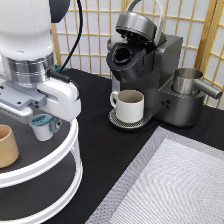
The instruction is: Make coffee
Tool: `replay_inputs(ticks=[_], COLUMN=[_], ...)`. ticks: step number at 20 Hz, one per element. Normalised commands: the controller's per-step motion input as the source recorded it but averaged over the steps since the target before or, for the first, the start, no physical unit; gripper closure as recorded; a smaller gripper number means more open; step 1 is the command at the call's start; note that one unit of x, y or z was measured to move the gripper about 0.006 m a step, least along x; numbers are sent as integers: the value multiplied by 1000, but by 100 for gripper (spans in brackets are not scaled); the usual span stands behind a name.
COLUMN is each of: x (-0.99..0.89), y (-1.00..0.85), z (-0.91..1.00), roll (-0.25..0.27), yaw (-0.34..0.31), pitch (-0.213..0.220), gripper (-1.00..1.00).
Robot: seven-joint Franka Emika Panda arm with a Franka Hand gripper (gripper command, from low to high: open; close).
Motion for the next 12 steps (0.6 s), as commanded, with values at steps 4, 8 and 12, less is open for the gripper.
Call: replay_inputs(ticks=[4,8,12], x=[-120,-167,-19], y=[42,3,163], z=[-184,-117,658], roll=[-44,-22,-100], yaw=[0,1,13], pitch=[-145,-189,-198], gripper=[100,100,100])
